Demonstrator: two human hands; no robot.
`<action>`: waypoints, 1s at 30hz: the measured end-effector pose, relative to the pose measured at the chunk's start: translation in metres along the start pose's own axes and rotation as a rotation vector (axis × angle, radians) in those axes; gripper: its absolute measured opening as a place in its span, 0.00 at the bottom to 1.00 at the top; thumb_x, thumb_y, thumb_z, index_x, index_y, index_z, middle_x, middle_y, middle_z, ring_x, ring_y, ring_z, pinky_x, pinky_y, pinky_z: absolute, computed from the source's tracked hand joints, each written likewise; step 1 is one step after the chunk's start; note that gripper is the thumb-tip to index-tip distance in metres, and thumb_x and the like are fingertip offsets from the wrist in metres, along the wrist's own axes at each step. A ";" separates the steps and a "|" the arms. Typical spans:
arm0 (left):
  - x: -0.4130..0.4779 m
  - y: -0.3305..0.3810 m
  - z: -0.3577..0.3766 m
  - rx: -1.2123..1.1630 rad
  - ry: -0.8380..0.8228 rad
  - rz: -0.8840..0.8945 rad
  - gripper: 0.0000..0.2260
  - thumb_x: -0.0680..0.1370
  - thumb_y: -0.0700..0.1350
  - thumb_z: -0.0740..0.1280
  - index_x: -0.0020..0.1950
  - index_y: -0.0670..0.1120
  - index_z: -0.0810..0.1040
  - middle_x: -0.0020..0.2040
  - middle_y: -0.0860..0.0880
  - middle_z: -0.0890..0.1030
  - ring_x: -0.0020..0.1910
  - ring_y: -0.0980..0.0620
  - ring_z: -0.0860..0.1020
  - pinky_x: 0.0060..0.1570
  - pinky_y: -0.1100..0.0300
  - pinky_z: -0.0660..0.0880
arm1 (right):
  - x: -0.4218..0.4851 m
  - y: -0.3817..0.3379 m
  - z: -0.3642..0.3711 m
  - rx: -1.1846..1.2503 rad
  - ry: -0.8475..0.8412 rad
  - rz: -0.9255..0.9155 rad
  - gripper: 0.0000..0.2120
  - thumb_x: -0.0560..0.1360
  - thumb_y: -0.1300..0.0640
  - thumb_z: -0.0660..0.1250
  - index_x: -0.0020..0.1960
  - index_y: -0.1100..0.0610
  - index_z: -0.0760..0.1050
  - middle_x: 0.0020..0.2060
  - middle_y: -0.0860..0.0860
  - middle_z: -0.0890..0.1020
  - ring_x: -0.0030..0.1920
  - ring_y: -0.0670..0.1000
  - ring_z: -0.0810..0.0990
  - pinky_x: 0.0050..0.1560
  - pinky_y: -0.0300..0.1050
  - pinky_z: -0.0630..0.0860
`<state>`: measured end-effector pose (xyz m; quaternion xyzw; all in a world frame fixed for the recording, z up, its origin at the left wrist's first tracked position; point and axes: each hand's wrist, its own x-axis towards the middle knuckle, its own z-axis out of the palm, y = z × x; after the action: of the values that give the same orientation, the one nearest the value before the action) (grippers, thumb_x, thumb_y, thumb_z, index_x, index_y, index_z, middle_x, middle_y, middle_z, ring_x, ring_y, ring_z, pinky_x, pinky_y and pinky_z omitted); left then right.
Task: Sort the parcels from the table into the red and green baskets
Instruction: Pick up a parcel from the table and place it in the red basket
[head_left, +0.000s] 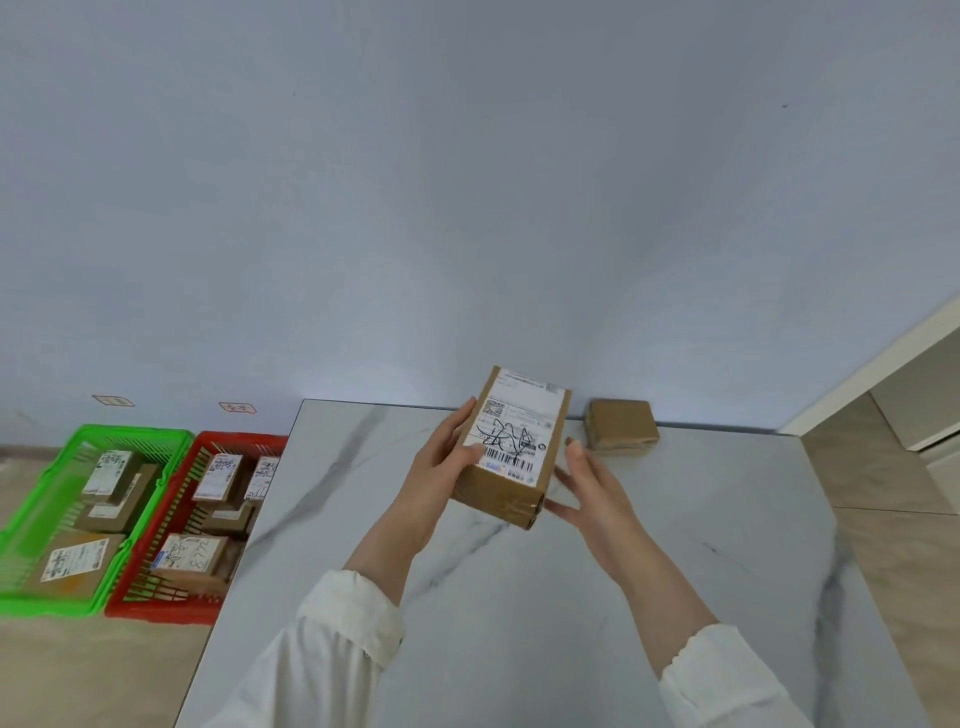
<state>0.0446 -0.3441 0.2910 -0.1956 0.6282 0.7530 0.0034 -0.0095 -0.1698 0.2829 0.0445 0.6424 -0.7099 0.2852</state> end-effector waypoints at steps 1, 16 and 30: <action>-0.003 0.002 -0.003 0.029 -0.044 0.010 0.23 0.69 0.46 0.64 0.62 0.65 0.72 0.60 0.57 0.80 0.61 0.52 0.76 0.66 0.50 0.70 | 0.001 -0.004 -0.002 -0.013 0.058 0.002 0.38 0.65 0.38 0.62 0.72 0.52 0.62 0.69 0.49 0.68 0.68 0.51 0.68 0.61 0.56 0.74; -0.019 0.016 -0.023 0.161 -0.349 -0.088 0.23 0.64 0.50 0.68 0.59 0.58 0.78 0.57 0.49 0.82 0.54 0.50 0.80 0.54 0.59 0.75 | -0.011 -0.018 -0.024 -0.173 -0.176 0.194 0.18 0.78 0.45 0.58 0.61 0.53 0.75 0.53 0.54 0.84 0.53 0.53 0.81 0.53 0.48 0.75; -0.031 -0.019 0.009 -0.176 0.110 -0.242 0.43 0.68 0.62 0.68 0.76 0.59 0.47 0.75 0.48 0.60 0.72 0.46 0.62 0.66 0.41 0.66 | -0.013 -0.001 0.002 0.174 0.119 0.022 0.19 0.79 0.51 0.60 0.69 0.45 0.64 0.59 0.53 0.79 0.54 0.53 0.78 0.48 0.52 0.76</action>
<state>0.0750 -0.3241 0.2829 -0.3104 0.5309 0.7874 0.0423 0.0017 -0.1666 0.2898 0.1182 0.5936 -0.7559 0.2496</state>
